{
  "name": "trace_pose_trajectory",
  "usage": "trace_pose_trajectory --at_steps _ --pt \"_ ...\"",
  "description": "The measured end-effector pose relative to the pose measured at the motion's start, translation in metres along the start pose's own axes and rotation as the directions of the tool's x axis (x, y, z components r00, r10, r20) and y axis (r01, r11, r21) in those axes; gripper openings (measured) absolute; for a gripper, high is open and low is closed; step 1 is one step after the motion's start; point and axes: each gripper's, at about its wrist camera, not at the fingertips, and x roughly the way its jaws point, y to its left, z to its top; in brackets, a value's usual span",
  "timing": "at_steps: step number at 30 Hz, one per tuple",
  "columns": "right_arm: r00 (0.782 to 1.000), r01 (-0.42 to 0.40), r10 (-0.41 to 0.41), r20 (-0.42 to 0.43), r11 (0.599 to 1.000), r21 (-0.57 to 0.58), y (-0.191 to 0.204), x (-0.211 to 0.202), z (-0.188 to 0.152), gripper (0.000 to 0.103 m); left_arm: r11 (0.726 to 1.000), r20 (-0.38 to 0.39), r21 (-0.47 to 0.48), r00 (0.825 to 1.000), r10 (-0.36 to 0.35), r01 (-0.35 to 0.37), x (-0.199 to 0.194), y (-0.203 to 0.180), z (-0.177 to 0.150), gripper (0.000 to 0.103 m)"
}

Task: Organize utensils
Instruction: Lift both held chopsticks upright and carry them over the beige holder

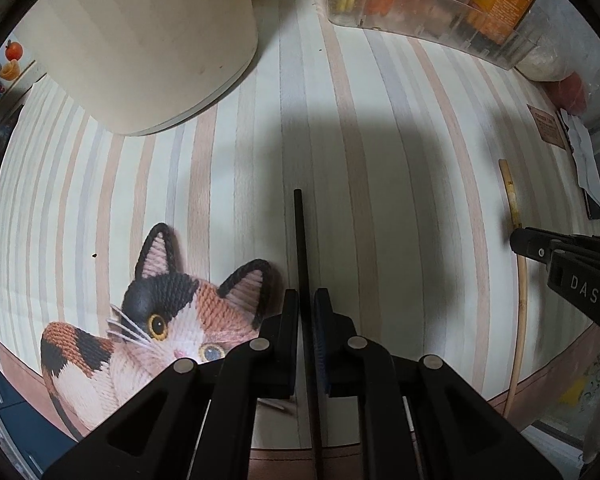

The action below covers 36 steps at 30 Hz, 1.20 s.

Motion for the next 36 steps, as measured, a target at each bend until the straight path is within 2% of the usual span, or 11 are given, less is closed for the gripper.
trace_pose_trajectory --at_steps 5,10,19,21,22,27,33,36 --pt "0.999 0.0 -0.001 0.037 1.0 0.007 0.009 -0.006 -0.006 0.007 1.0 0.016 0.014 1.0 0.009 -0.009 -0.004 -0.008 -0.001 0.003" --pt "0.992 -0.104 0.099 0.076 0.992 0.068 -0.003 -0.014 -0.01 0.006 1.0 0.053 0.002 0.999 -0.014 0.014 -0.023 -0.007 -0.001 0.003" --pt "0.96 -0.215 0.195 0.199 0.973 0.08 -0.004 -0.063 -0.006 0.006 0.997 0.171 -0.005 0.982 -0.08 0.082 -0.084 0.0 -0.002 0.003" --pt "0.951 -0.235 0.214 0.221 0.969 0.074 -0.002 -0.073 -0.006 0.006 0.995 0.195 -0.006 0.976 -0.093 0.096 -0.098 0.002 -0.004 0.003" --pt "0.946 -0.245 0.223 0.234 0.967 0.07 -0.017 -0.08 -0.012 0.006 0.995 0.207 -0.008 0.973 -0.099 0.102 -0.104 0.004 -0.004 0.003" --pt "0.919 -0.283 0.258 0.298 0.958 0.043 -0.03 -0.114 -0.01 0.006 0.993 0.269 -0.021 0.957 -0.106 0.115 -0.135 0.01 0.002 0.002" --pt "0.879 -0.315 0.287 0.381 0.949 0.01 -0.022 -0.153 -0.009 0.006 0.991 0.364 -0.031 0.925 -0.107 0.127 -0.171 0.019 0.013 0.002" --pt "0.849 -0.333 0.303 0.433 0.943 -0.007 -0.022 -0.178 0.002 0.006 0.991 0.415 -0.035 0.904 -0.103 0.129 -0.194 0.023 0.021 0.002"
